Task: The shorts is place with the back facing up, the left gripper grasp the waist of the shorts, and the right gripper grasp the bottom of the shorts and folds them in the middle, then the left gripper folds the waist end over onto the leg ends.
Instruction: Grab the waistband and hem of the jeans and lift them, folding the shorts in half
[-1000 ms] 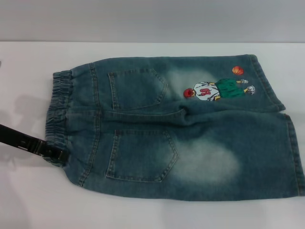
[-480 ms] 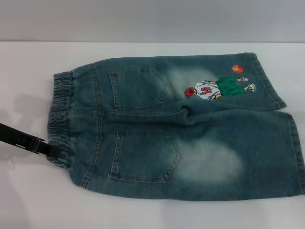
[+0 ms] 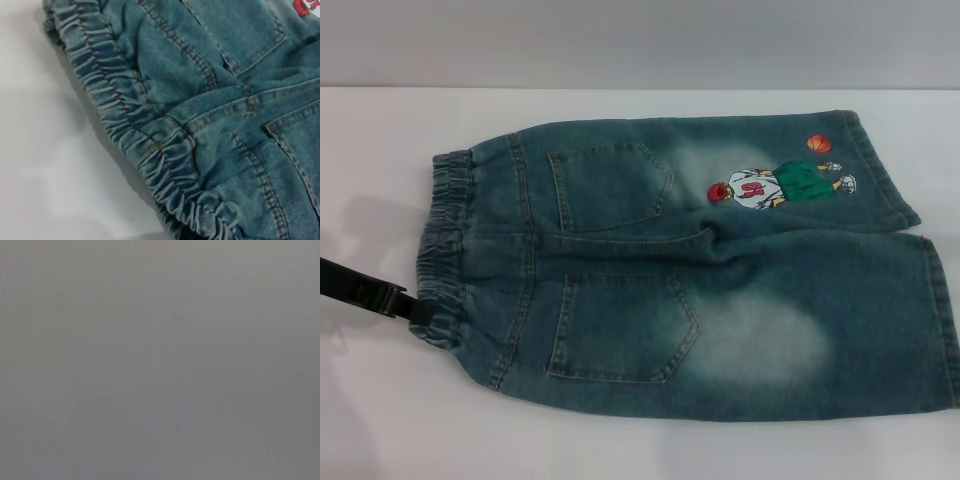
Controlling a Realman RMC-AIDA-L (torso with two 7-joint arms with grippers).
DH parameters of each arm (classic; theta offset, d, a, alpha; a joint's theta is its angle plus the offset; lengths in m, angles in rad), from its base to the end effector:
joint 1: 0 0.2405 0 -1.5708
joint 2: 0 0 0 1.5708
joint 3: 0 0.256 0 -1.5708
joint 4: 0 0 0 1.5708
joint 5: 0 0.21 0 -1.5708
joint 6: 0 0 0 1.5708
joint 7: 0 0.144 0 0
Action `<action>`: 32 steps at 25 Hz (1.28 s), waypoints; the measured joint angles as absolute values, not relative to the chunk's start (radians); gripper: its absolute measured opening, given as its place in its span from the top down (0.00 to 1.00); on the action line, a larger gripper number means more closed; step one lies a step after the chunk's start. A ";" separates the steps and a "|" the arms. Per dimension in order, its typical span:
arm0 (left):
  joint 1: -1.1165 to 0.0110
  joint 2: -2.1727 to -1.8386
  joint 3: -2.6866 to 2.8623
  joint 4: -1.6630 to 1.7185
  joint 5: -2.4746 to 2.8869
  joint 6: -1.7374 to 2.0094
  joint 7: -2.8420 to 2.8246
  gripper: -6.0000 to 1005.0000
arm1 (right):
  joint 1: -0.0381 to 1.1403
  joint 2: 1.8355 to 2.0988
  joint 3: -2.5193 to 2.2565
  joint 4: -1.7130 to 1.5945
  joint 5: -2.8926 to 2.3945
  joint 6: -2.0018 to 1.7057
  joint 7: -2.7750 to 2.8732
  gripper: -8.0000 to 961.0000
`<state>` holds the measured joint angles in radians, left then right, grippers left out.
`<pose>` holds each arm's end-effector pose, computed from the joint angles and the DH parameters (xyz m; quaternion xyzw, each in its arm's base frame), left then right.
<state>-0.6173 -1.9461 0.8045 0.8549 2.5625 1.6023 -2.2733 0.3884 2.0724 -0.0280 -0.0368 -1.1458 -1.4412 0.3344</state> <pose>-0.3010 0.3477 0.0601 -0.8474 -0.5118 0.0714 0.1220 0.3697 0.2938 0.0643 -0.5523 0.2287 0.3684 0.7120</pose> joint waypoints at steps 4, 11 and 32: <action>-0.615 -1.946 0.809 0.855 2.563 1.601 -2.266 0.95 | 0.387 2.072 -0.028 -0.037 -1.146 -1.441 0.334 0.34; -0.618 -1.949 0.806 0.857 2.563 1.600 -2.265 0.95 | 0.400 2.071 -0.038 -0.070 -1.151 -1.446 0.360 0.34; -0.608 -1.983 0.801 0.899 2.557 1.583 -2.247 0.95 | 0.609 1.901 -0.560 -1.119 -2.089 -2.011 1.858 0.34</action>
<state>-0.6078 -1.9835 0.8006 0.8991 2.5568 1.5829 -2.2474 0.6091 1.9012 -0.5596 -1.1189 -2.0890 -2.0107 1.8578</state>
